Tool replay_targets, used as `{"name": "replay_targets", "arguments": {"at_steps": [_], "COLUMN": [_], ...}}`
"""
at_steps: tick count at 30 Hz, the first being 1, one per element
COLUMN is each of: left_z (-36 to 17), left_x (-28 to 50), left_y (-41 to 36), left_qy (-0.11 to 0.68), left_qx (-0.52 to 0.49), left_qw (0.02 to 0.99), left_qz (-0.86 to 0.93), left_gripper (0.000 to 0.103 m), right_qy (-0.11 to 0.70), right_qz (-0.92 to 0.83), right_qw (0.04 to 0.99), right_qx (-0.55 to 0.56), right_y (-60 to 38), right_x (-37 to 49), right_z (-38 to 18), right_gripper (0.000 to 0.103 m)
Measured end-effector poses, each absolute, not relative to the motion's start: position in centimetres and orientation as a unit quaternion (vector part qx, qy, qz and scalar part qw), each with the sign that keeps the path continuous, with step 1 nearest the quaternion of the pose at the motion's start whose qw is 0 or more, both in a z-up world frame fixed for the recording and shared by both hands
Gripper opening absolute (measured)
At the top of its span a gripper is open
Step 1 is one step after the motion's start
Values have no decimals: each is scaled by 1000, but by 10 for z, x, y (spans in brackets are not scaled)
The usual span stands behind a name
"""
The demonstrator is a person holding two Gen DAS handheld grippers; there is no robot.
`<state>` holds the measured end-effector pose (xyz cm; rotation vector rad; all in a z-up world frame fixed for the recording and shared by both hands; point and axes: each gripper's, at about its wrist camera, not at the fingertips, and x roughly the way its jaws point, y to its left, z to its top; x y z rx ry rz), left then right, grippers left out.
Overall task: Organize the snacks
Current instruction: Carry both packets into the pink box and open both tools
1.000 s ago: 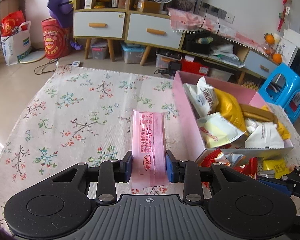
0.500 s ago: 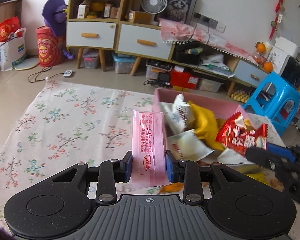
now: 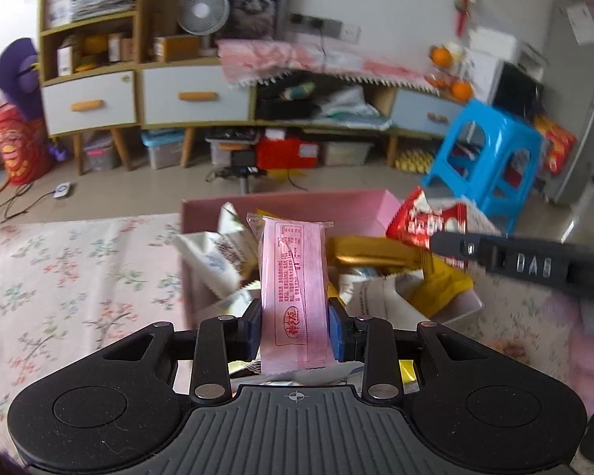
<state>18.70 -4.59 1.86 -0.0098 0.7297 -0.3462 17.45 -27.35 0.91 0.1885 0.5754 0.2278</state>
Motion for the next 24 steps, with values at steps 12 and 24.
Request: {"name": "replay_targets", "arguments": {"at_steps": [12, 24], "left_z": [-12, -24], "left_x": [218, 226], "left_y": [-55, -47], "left_qy": [385, 386], "left_qx": [-33, -61], "left_qw": [906, 905], "left_qz": [-173, -168], "left_gripper": [30, 37], "right_qy": [314, 312], "right_qz": [105, 99], "right_qw": [933, 935], "right_qx": [142, 138], "right_y": [-298, -299], "right_x": [204, 214], "right_z": [-15, -18], "right_gripper": [9, 26]}}
